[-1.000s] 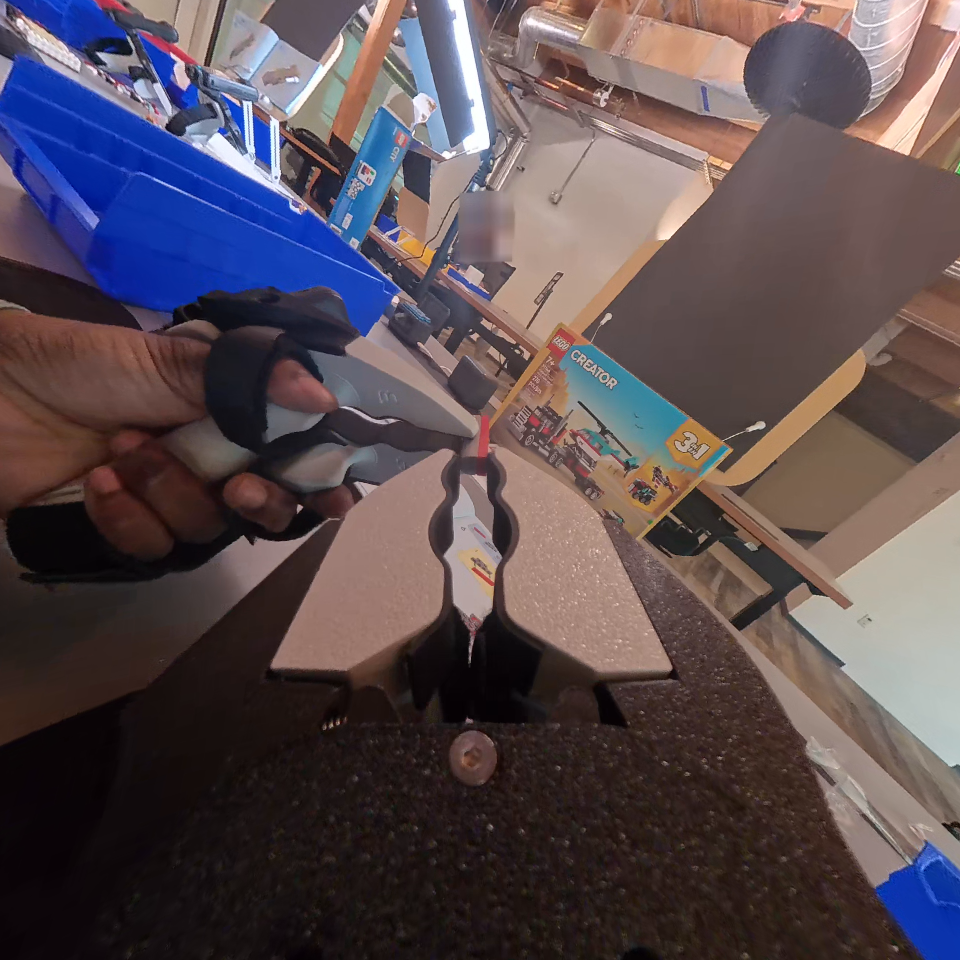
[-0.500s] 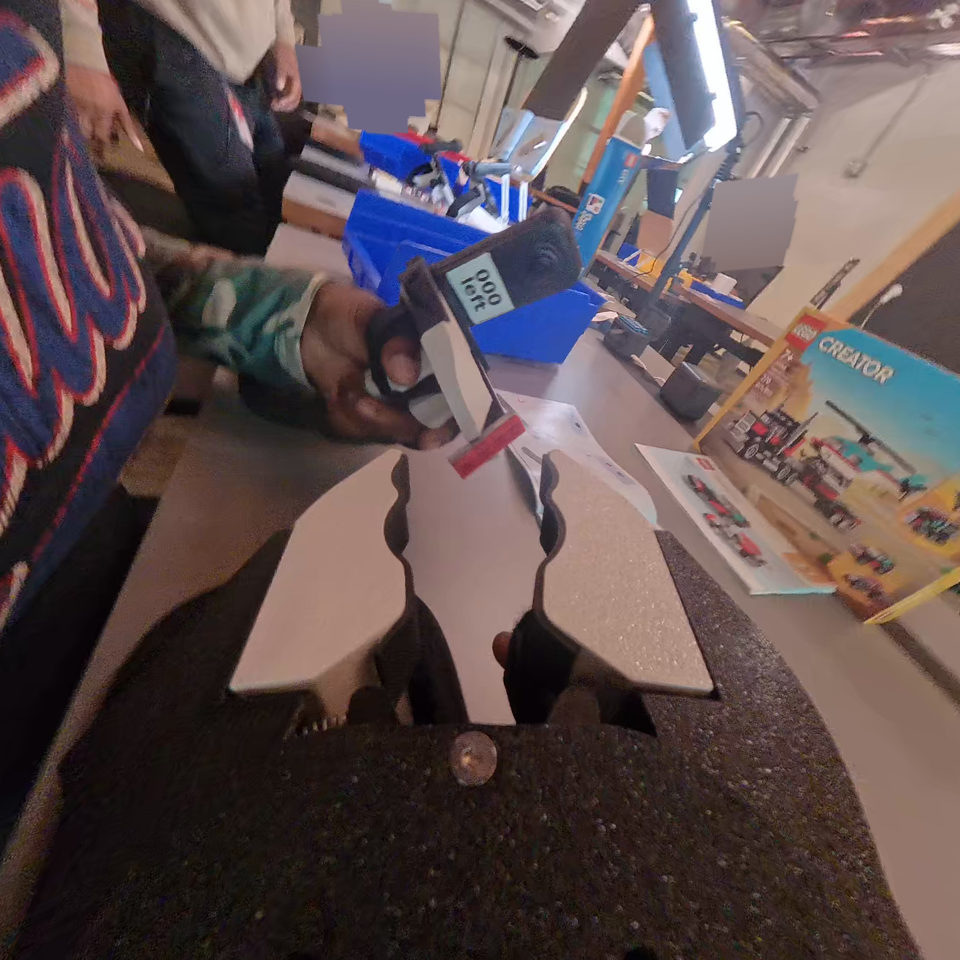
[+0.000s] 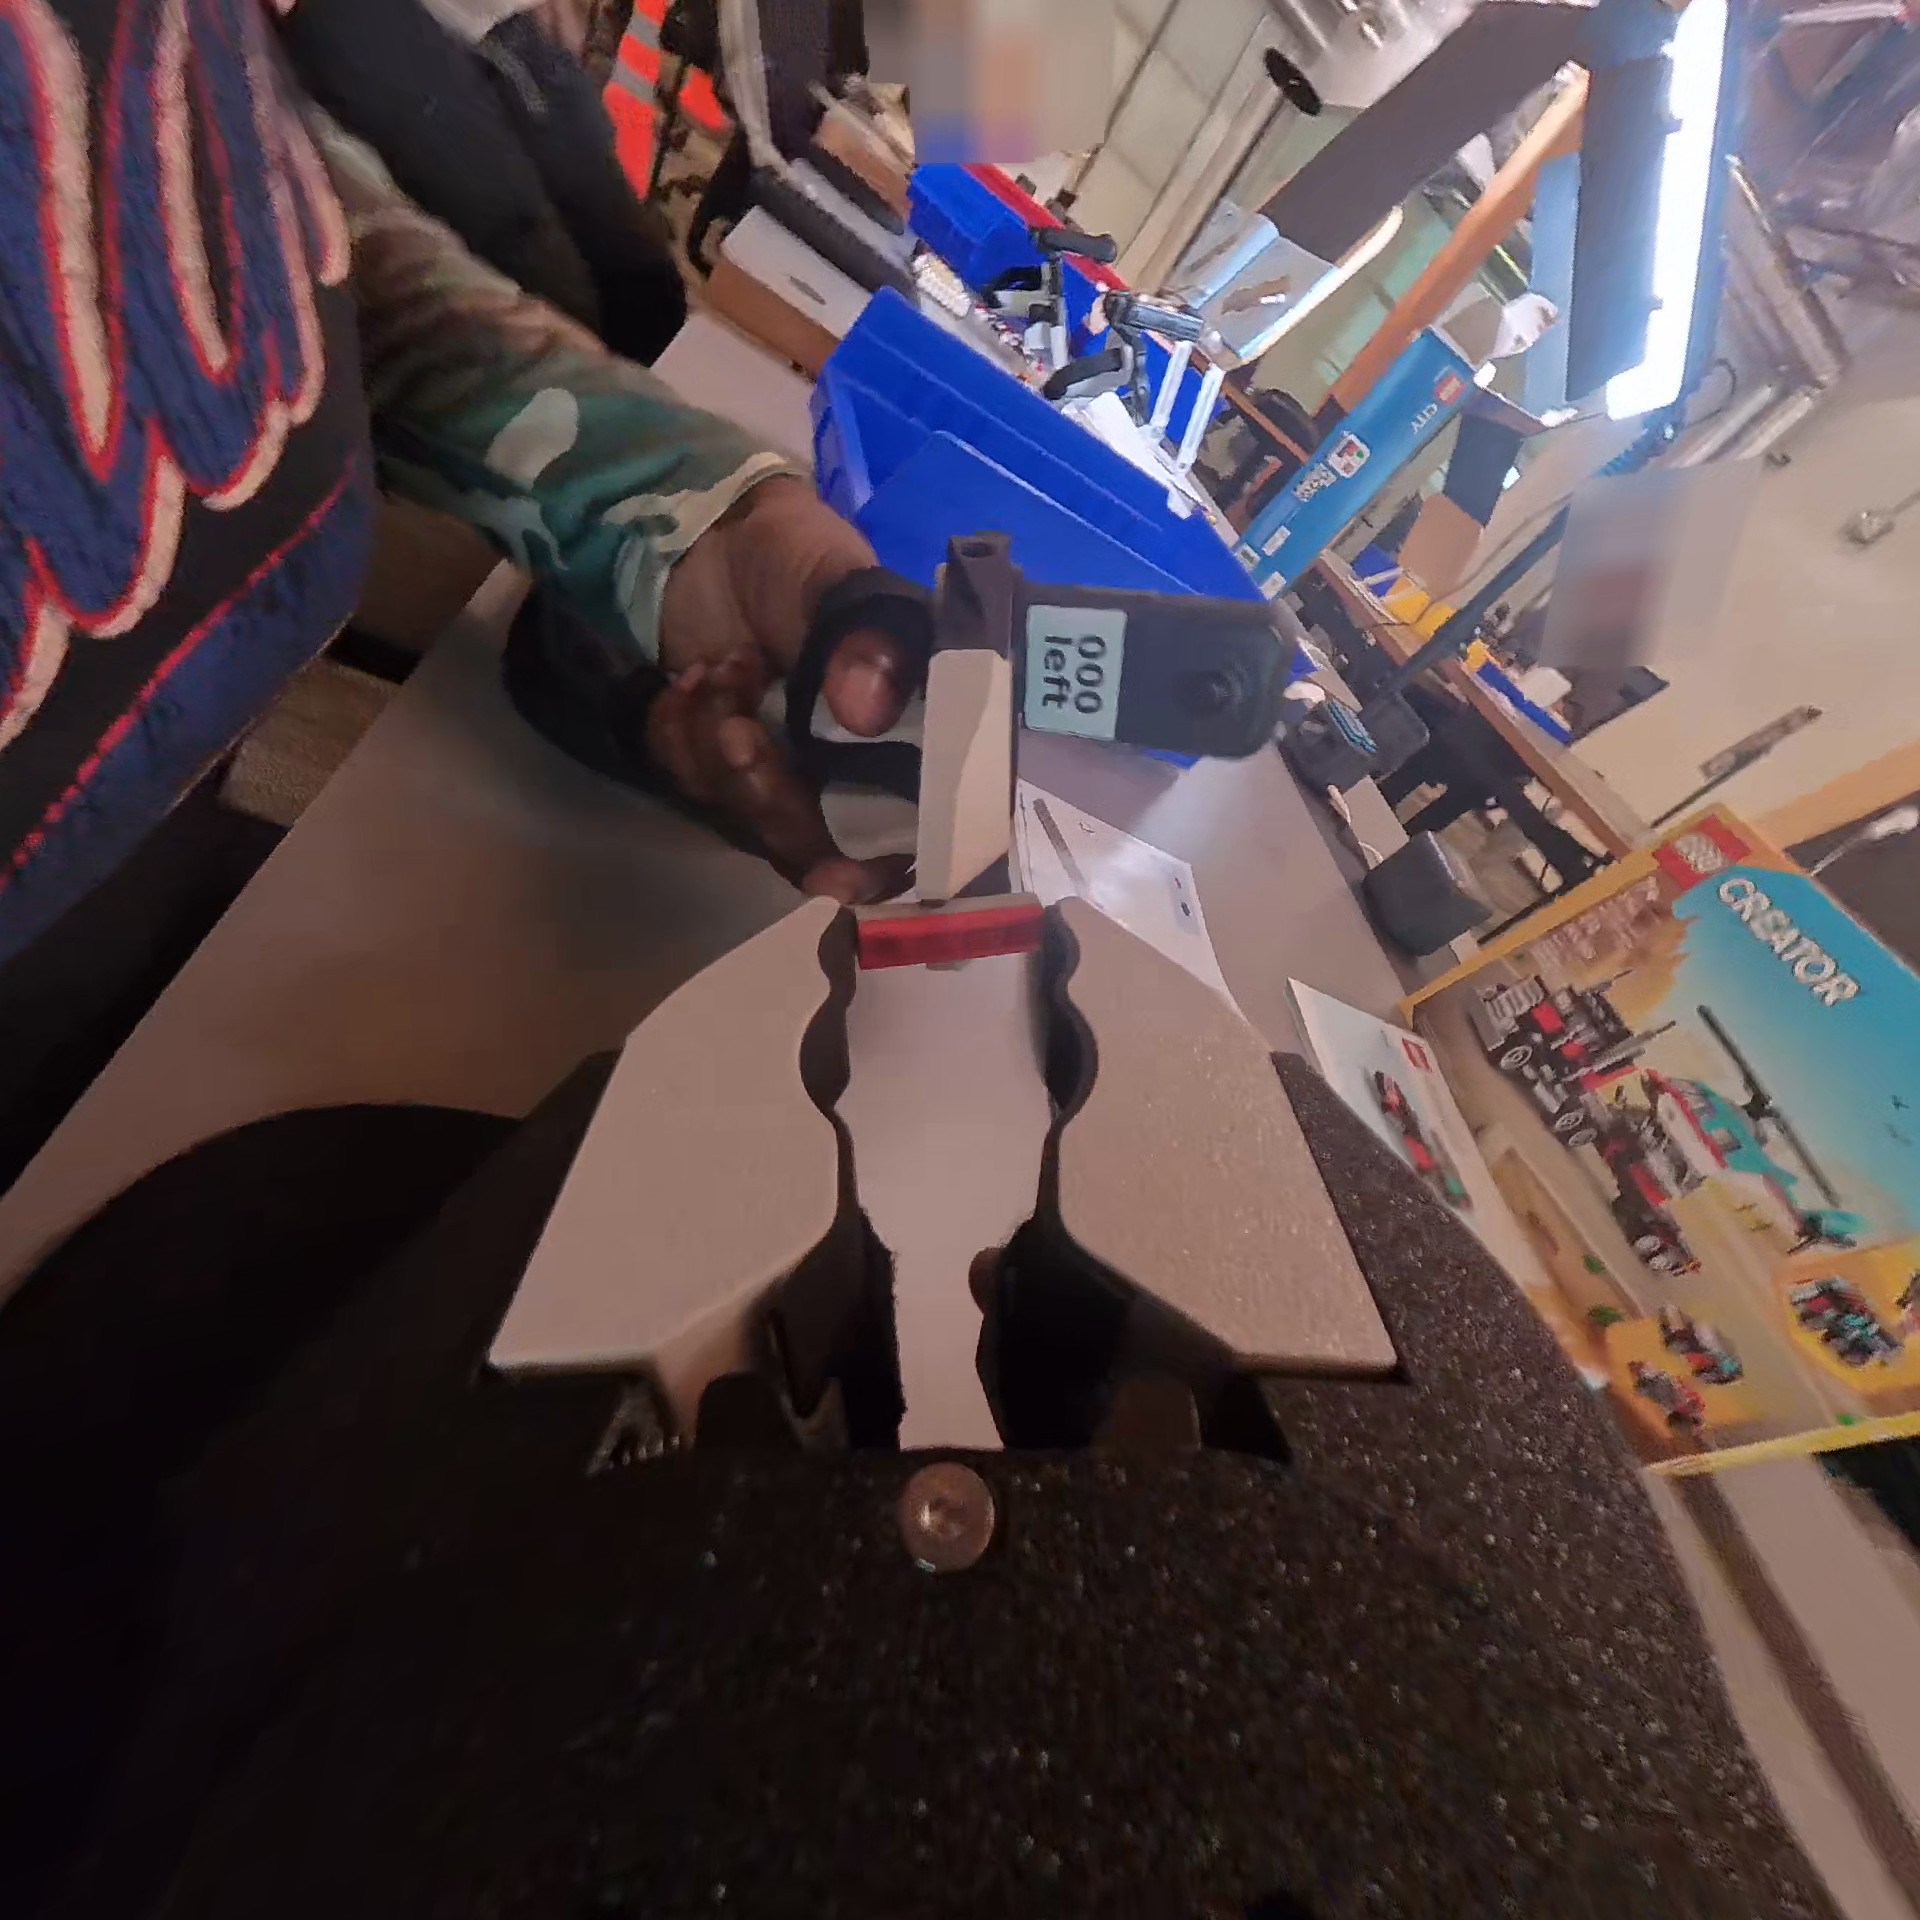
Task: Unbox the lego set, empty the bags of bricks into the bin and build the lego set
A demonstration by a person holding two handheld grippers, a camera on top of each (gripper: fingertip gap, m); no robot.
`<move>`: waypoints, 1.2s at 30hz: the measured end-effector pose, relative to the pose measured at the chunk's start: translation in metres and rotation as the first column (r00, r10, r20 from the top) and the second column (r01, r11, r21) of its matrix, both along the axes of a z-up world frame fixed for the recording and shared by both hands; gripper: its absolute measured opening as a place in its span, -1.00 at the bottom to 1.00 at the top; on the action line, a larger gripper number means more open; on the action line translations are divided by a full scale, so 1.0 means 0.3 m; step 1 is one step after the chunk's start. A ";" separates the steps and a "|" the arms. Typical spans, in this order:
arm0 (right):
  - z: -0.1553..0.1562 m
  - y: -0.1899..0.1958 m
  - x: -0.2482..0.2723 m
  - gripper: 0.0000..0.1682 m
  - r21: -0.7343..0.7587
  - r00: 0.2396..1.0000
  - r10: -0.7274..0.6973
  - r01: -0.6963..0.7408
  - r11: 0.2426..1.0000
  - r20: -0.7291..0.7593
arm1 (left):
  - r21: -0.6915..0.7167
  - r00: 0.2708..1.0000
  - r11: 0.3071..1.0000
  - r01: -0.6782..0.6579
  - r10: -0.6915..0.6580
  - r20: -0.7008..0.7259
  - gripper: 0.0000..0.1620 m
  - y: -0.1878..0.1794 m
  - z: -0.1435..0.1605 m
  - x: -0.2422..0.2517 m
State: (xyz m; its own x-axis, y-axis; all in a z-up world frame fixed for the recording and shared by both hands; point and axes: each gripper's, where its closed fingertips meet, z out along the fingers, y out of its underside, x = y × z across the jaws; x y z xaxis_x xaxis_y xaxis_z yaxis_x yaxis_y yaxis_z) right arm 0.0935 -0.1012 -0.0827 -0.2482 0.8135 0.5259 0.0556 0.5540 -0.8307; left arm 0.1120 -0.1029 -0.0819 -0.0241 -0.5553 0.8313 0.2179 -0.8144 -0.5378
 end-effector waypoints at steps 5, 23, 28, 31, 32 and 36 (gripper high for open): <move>0.011 0.061 -0.006 -0.59 -0.497 0.998 -0.044 0.060 0.866 0.044 | 0.443 0.938 0.881 -0.168 0.281 -0.203 -0.61 0.070 -0.017 -0.057; 0.026 0.045 0.016 -0.59 -0.968 0.981 0.159 0.069 0.241 0.110 | 0.894 0.554 -0.077 0.441 0.807 -0.204 -0.87 0.087 0.013 0.011; 0.040 0.036 0.023 -0.58 -0.940 0.985 0.126 0.073 0.333 0.121 | 0.943 0.573 0.013 0.333 0.791 -0.214 -0.89 0.077 0.029 0.010; 0.107 0.076 0.106 -0.43 -0.820 0.986 -0.020 0.149 0.552 0.165 | 0.957 0.650 0.290 0.017 0.724 -0.231 -0.90 0.096 0.052 -0.034; 0.130 0.106 0.158 -0.38 -0.748 0.975 -0.105 0.217 0.627 0.195 | 0.906 0.694 0.411 -0.098 0.681 -0.233 -0.89 0.101 0.057 -0.052; 0.165 0.319 0.495 -0.33 -0.365 0.759 -0.520 0.647 0.669 0.392 | 0.590 0.824 0.725 -0.356 0.541 -0.168 -0.90 0.107 0.069 -0.117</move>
